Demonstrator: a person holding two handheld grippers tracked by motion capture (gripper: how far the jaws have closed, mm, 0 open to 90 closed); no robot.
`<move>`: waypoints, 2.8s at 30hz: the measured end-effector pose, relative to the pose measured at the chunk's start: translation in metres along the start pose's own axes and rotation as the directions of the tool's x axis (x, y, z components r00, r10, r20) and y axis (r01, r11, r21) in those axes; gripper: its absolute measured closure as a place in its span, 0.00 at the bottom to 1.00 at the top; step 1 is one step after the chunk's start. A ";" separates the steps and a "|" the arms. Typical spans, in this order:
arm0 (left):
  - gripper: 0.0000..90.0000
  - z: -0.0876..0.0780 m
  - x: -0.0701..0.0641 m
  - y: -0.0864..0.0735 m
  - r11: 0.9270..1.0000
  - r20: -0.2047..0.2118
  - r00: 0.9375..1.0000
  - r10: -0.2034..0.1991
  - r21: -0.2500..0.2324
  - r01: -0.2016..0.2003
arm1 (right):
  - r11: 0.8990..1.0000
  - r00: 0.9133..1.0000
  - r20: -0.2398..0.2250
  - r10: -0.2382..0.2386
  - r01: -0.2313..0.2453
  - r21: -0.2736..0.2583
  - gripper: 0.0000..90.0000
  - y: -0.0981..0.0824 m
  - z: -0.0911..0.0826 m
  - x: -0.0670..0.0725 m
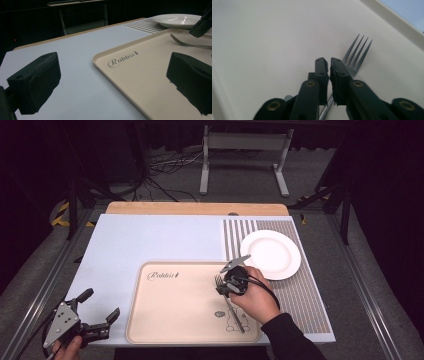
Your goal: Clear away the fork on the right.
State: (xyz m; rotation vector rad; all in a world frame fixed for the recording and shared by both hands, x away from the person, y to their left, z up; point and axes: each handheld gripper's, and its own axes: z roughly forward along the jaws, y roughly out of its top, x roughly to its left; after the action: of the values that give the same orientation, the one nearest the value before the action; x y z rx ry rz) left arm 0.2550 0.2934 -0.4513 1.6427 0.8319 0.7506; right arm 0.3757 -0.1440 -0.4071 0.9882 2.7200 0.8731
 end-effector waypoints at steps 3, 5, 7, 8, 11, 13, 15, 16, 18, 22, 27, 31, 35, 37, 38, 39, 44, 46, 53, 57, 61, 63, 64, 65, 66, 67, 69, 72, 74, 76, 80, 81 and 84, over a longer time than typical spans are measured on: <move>0.00 0.000 0.000 0.000 1.000 -0.001 1.000 -0.002 0.001 0.002 | 1.000 1.000 -0.005 0.004 -0.004 0.016 1.00 -0.003 0.004 0.000; 0.00 0.000 0.000 0.000 1.000 0.000 1.000 -0.002 -0.001 0.002 | 0.999 1.000 0.001 -0.001 0.001 0.033 1.00 -0.004 0.007 0.000; 0.00 0.000 0.000 0.000 1.000 0.000 1.000 -0.001 -0.001 0.001 | 0.999 1.000 0.006 -0.004 0.004 0.044 1.00 -0.006 0.010 0.000; 0.00 0.000 0.000 0.000 1.000 0.000 1.000 -0.002 -0.001 0.002 | 0.999 1.000 0.006 -0.006 0.006 0.048 1.00 -0.007 0.011 0.000; 0.00 0.000 0.000 0.000 1.000 0.001 1.000 -0.003 -0.001 0.003 | 0.998 1.000 0.011 -0.002 0.001 0.056 1.00 -0.008 0.014 -0.001; 0.00 0.000 0.000 0.000 1.000 0.001 1.000 -0.003 -0.001 0.003 | 0.998 1.000 0.012 -0.002 0.001 0.058 1.00 -0.009 0.015 -0.001; 0.00 0.000 0.000 0.000 1.000 0.000 1.000 -0.002 0.001 0.002 | 0.998 1.000 0.012 0.000 0.000 0.061 1.00 -0.009 0.016 -0.001; 0.00 0.000 0.000 0.000 1.000 0.000 1.000 -0.002 0.001 0.002 | 0.998 1.000 0.012 0.000 -0.001 0.062 1.00 -0.009 0.016 -0.001; 0.00 0.000 0.000 0.000 1.000 -0.001 1.000 -0.003 -0.002 0.003 | 0.998 1.000 0.016 0.002 -0.003 0.067 1.00 -0.010 0.017 -0.002; 0.00 0.000 0.000 0.000 1.000 -0.001 1.000 -0.002 0.000 0.002 | 0.998 1.000 0.022 0.008 -0.009 0.064 1.00 -0.011 0.019 -0.003; 0.00 0.000 0.000 0.000 1.000 0.000 1.000 -0.002 -0.002 0.002 | 0.998 1.000 0.028 0.002 -0.004 0.065 1.00 -0.011 0.019 -0.004; 0.00 0.000 0.000 0.000 1.000 0.001 1.000 -0.003 -0.002 0.003 | 0.998 0.999 0.034 0.010 -0.012 0.063 1.00 -0.012 0.018 -0.006; 0.00 0.000 0.000 0.000 1.000 0.000 1.000 -0.003 -0.001 0.003 | 0.998 0.999 0.046 0.018 -0.021 0.062 1.00 -0.013 0.017 -0.009; 0.00 0.000 0.000 0.000 1.000 0.001 1.000 -0.001 -0.001 0.001 | 0.998 0.999 0.048 0.022 -0.024 0.060 1.00 -0.015 0.016 -0.012; 0.00 0.000 0.000 0.000 1.000 0.001 1.000 -0.001 -0.001 0.001 | 0.998 0.998 0.051 0.025 -0.028 0.060 1.00 -0.015 0.016 -0.013; 0.00 0.000 0.000 0.000 1.000 0.001 1.000 -0.001 -0.001 0.001 | 0.998 0.998 0.054 0.026 -0.030 0.058 1.00 -0.016 0.015 -0.014; 0.00 0.001 0.000 0.000 1.000 0.001 1.000 -0.001 0.000 0.001 | 0.998 0.997 0.058 0.042 -0.045 0.053 1.00 -0.018 0.014 -0.017; 0.00 0.001 0.000 0.000 1.000 0.001 1.000 -0.001 0.000 0.001 | 0.997 0.997 0.064 0.048 -0.052 0.054 1.00 -0.020 0.013 -0.020; 0.00 0.001 0.000 0.000 1.000 0.001 1.000 -0.001 0.000 0.001 | 0.996 0.994 0.078 0.077 -0.081 0.049 1.00 -0.024 0.010 -0.025; 0.00 0.001 0.000 0.000 1.000 0.000 1.000 -0.002 -0.001 0.002 | 0.995 0.993 0.084 0.081 -0.086 0.051 1.00 -0.026 0.008 -0.029; 0.00 0.001 0.000 0.000 1.000 0.001 1.000 -0.001 0.000 0.001 | 0.994 0.992 0.091 0.090 -0.095 0.050 1.00 -0.028 0.007 -0.030; 0.00 0.001 0.000 0.000 1.000 0.000 1.000 -0.002 0.000 0.002 | 0.994 0.991 0.092 0.095 -0.099 0.049 1.00 -0.028 0.007 -0.031; 0.00 0.001 0.000 0.000 1.000 0.000 1.000 -0.002 0.000 0.002 | 0.994 0.991 0.093 0.096 -0.101 0.051 1.00 -0.029 0.006 -0.031; 0.00 0.001 0.000 0.000 1.000 0.000 1.000 -0.002 0.000 0.002 | 0.993 0.991 0.095 0.098 -0.103 0.051 1.00 -0.029 0.006 -0.032; 0.00 0.001 0.000 -0.001 1.000 0.000 1.000 -0.002 0.000 0.002 | 0.994 0.991 0.097 0.097 -0.102 0.050 1.00 -0.030 0.006 -0.032; 0.00 0.001 0.000 -0.001 1.000 0.001 1.000 -0.002 0.001 0.002 | 0.994 0.991 0.097 0.096 -0.101 0.049 1.00 -0.030 0.005 -0.033; 0.00 0.001 0.000 -0.001 1.000 0.000 1.000 -0.002 0.001 0.002 | 0.993 0.990 0.098 0.102 -0.107 0.047 1.00 -0.031 0.005 -0.034; 0.00 0.001 0.000 -0.001 1.000 0.000 1.000 -0.002 0.001 0.002 | 0.993 0.990 0.099 0.103 -0.108 0.049 1.00 -0.032 0.004 -0.034; 0.00 0.001 0.000 -0.001 1.000 0.000 1.000 -0.002 0.001 0.002 | 0.993 0.990 0.098 0.104 -0.110 0.048 1.00 -0.033 0.003 -0.035; 0.00 0.001 0.000 -0.001 1.000 0.000 1.000 -0.003 0.001 0.003 | 0.993 0.990 0.097 0.100 -0.105 0.048 1.00 -0.033 0.003 -0.035; 0.00 0.002 0.000 -0.001 1.000 0.001 1.000 -0.001 -0.001 0.001 | 0.995 0.991 0.091 0.098 -0.101 0.021 0.96 -0.032 0.001 -0.034; 0.00 0.002 0.000 -0.001 1.000 0.001 1.000 -0.001 -0.001 0.001 | 0.995 0.992 0.087 0.094 -0.095 0.012 0.93 -0.031 -0.001 -0.034; 0.00 0.001 0.000 -0.001 1.000 0.001 1.000 -0.002 -0.002 0.002 | 0.995 0.992 0.078 0.096 -0.093 -0.040 0.78 -0.028 -0.006 -0.032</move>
State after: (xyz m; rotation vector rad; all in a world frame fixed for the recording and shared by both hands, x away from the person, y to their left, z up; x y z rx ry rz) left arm 0.2560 0.2927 -0.4524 1.6400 0.8314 0.7490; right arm 0.3836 -0.1845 -0.4202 1.1274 2.6001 0.8752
